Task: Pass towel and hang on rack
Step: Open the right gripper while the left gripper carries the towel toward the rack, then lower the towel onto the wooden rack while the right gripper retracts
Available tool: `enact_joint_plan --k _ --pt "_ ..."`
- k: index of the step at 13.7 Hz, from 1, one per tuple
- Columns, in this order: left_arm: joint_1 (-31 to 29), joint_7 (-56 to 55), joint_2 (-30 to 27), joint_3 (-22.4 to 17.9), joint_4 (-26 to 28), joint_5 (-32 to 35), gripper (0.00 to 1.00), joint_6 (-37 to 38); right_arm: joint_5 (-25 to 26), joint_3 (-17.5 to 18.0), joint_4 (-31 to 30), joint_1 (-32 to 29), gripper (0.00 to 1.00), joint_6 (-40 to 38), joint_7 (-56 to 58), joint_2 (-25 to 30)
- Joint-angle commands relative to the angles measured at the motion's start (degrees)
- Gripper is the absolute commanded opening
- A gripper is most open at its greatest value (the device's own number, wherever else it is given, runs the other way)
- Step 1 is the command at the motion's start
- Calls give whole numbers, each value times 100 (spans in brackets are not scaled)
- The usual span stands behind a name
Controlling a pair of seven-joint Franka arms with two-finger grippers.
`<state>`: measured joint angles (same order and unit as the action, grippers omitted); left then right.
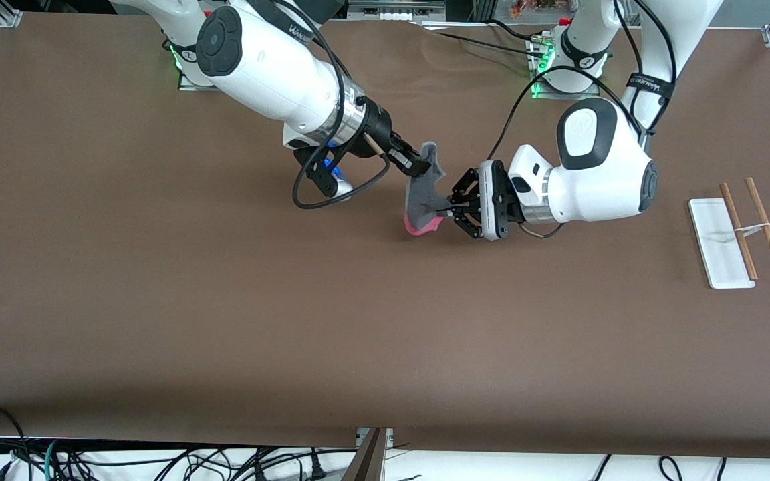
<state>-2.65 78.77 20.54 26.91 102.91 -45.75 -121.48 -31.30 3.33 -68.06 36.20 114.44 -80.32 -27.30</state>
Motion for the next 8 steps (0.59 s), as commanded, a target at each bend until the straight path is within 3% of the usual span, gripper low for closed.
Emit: enact_joint_plan --k 1,5,8 --pt "-148 78 -112 -19 -183 364 0 334 -26 -69 187 -25 100 -62 -45 -39" --pt "-595 77 -94 -72 -464 1653 0 808 27 -113 187 -394 100 -377 129 23" --pt "-1323 104 46 -89 -973 3041 0 1520 648 -113 170 -588 100 -834 1006 172"
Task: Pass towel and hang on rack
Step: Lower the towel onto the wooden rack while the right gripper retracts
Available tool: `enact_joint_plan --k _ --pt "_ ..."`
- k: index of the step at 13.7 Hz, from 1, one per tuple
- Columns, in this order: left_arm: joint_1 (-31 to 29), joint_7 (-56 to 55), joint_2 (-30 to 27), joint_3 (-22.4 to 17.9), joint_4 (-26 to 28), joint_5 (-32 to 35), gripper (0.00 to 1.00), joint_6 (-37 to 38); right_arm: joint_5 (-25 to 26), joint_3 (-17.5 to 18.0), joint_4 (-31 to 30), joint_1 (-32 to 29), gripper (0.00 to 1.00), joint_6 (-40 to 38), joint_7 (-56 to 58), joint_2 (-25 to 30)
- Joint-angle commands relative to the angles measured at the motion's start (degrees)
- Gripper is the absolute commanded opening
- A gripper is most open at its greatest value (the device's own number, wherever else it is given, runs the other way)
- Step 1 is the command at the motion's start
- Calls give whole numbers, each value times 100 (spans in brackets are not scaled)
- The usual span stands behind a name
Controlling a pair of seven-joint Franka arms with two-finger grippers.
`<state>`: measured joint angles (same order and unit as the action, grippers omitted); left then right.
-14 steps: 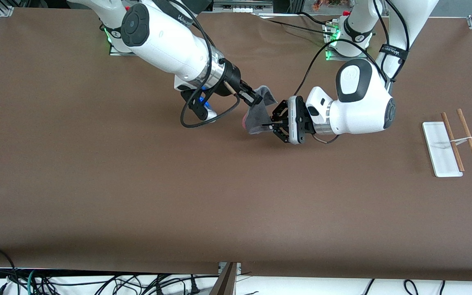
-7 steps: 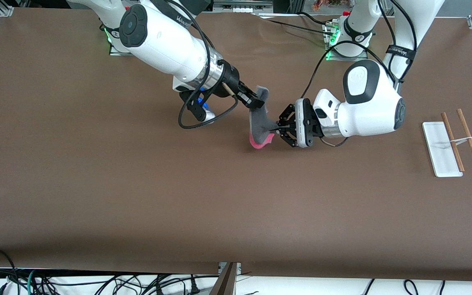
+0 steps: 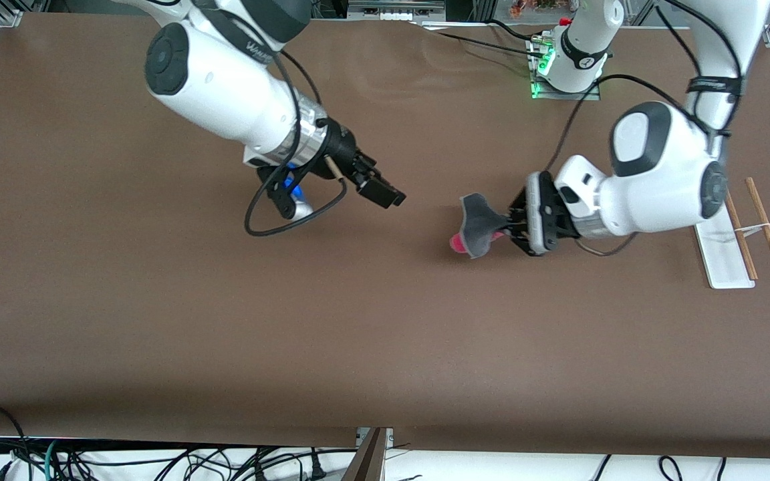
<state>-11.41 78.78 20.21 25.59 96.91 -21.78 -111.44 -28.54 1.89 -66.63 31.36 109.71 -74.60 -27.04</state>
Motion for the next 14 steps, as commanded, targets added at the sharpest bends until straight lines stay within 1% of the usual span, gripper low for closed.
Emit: enact_joint_plan --k 1,2,3,5,6,8,9,10,12,14 --pt "-781 111 167 34 -462 1023 0 692 611 -22 27 -121 100 -632 794 173" --pt "-1115 111 194 34 -506 1314 0 807 735 -170 -52 -121 100 -956 1233 295" --pt "-1370 111 194 26 -515 1639 0 860 762 -398 -200 -121 100 -1195 1794 401" --pt "-1810 111 194 -10 -550 2420 0 878 797 -759 -744 -112 100 -1320 2859 769" --pt "-2065 146 212 -36 -559 2746 0 879 980 -874 -1042 -112 100 -1329 3246 962" --pt "-2461 470 290 -115 -559 3309 0 826 1638 -954 -1745 -112 100 -1311 3976 1454" --pt "-2628 567 387 -228 -594 3555 0 817 1850 -1111 -2079 -121 100 -1294 4371 1674" --pt "-2778 638 509 -299 -708 3749 0 782 1983 -1278 -2344 -112 100 -1294 4862 1868" --pt "-3094 910 764 -335 -963 4084 0 782 2247 -1629 -2644 -112 100 -1320 5698 2167" --pt "-3428 1156 879 -344 -999 4173 0 747 2519 -1919 -2899 -112 100 -1311 6368 2431"
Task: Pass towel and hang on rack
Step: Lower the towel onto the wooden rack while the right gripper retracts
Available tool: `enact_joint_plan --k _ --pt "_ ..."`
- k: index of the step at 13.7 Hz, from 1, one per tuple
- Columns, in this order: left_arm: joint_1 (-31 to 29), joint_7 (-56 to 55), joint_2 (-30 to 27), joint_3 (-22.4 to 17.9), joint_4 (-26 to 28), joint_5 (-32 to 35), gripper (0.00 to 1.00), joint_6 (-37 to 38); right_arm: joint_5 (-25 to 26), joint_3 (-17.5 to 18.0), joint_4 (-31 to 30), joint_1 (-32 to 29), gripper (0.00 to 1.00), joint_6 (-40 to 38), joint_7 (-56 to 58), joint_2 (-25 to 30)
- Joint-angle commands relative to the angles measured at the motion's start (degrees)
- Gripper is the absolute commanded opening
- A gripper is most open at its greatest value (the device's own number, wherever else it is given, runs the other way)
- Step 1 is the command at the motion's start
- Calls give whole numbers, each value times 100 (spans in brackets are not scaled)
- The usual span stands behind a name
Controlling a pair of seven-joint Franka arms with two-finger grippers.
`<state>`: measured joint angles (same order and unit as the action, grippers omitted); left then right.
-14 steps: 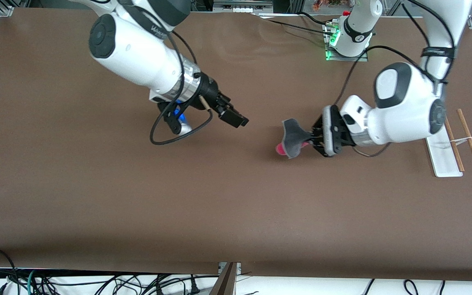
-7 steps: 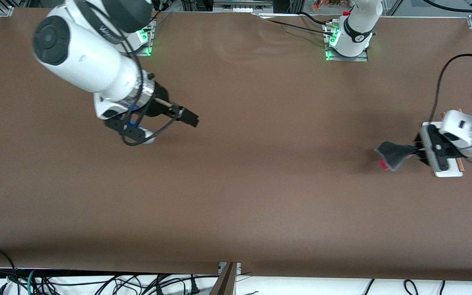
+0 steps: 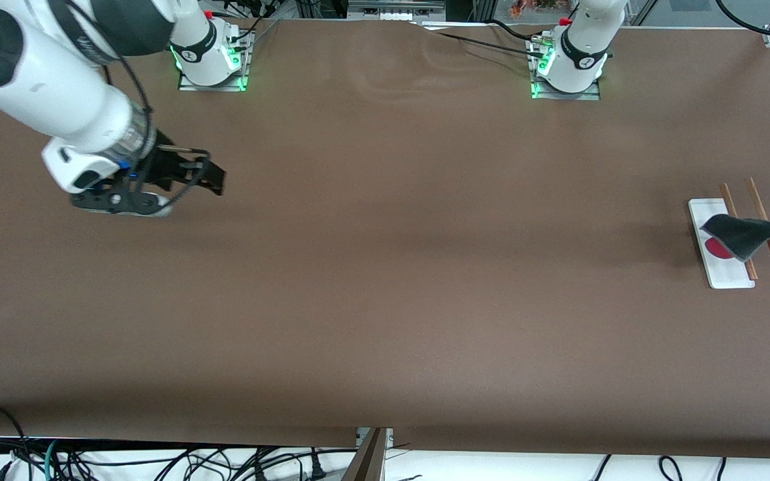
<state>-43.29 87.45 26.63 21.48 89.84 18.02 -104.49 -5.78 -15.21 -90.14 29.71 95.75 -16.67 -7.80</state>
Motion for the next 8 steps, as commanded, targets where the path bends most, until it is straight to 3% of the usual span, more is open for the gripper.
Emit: enact_joint_plan --k 1,4,8 --pt "-371 342 272 67 -283 220 0 -18 253 -367 -645 52 100 76 803 621" --pt "-610 352 343 67 -283 333 0 -115 253 -702 -655 52 100 -38 1280 719" --pt "-803 343 510 49 -283 352 0 -256 244 -720 -120 44 100 -310 1280 649"
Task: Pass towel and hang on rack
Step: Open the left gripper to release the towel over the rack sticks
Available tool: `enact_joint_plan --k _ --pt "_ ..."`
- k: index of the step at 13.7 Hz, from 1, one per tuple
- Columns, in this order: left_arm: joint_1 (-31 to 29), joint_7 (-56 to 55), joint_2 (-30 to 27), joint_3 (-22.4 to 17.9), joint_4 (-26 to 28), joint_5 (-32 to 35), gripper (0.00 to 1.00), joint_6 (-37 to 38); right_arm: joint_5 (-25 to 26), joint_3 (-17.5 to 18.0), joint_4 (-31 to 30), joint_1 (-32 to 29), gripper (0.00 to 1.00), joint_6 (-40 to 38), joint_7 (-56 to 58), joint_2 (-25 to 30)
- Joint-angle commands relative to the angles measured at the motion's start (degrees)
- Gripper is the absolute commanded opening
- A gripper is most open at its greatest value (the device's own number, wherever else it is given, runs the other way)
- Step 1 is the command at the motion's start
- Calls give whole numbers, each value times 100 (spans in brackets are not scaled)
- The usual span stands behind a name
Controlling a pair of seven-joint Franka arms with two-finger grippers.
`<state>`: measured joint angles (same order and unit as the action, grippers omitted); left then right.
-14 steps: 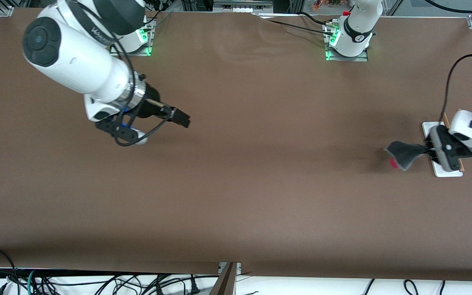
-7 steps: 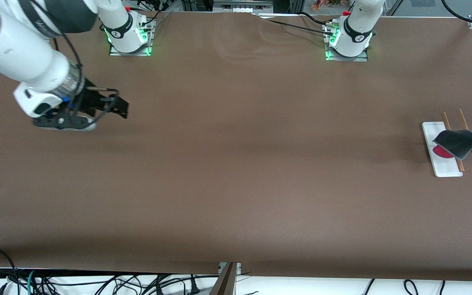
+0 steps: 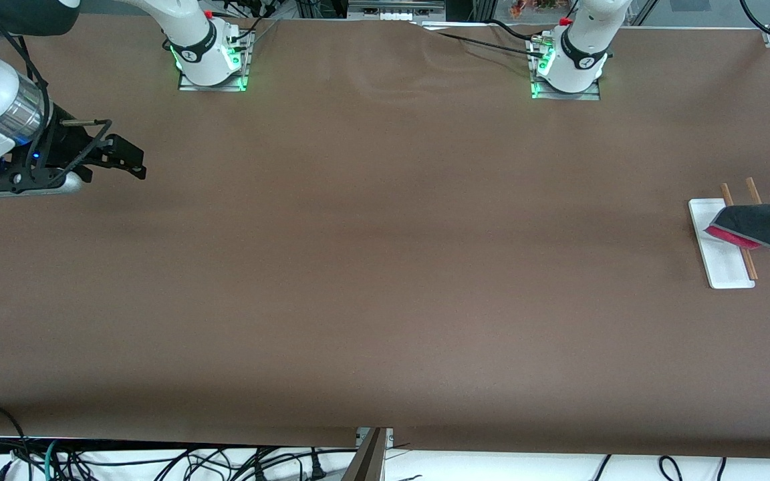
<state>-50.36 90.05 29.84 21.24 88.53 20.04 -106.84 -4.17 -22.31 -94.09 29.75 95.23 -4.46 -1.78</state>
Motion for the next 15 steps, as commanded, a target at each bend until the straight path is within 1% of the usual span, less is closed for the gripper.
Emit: enact_joint_plan --k 1,2,3,4,8,10,11,13,14,15 --pt "-97 82 232 74 -152 150 0 -65 92 -19 347 40 100 -329 85 37" --pt "-97 74 241 74 -152 150 0 -65 109 -19 365 40 100 -347 68 20" --pt "-97 74 250 74 -152 150 37 -91 196 -10 382 40 100 -339 33 28" --pt "-97 82 311 74 -161 98 99 -92 328 -10 461 40 100 -356 33 19" --pt "-97 82 285 82 -222 80 100 -83 399 -45 514 49 100 -751 -29 55" --pt "-53 65 215 117 -529 115 100 4 303 890 523 -1053 100 -717 59 37" --pt "-44 56 110 144 -626 89 100 144 294 1252 523 -1424 100 -717 68 28" --pt "-10 12 -65 205 -889 53 100 670 294 1684 506 -1856 100 -725 59 37" --pt "43 -92 -145 353 -1030 -60 100 960 285 1834 505 -2015 100 -734 51 54" --pt "44 -320 -215 494 -1170 -209 100 1250 294 1905 488 -2069 100 -734 59 81"
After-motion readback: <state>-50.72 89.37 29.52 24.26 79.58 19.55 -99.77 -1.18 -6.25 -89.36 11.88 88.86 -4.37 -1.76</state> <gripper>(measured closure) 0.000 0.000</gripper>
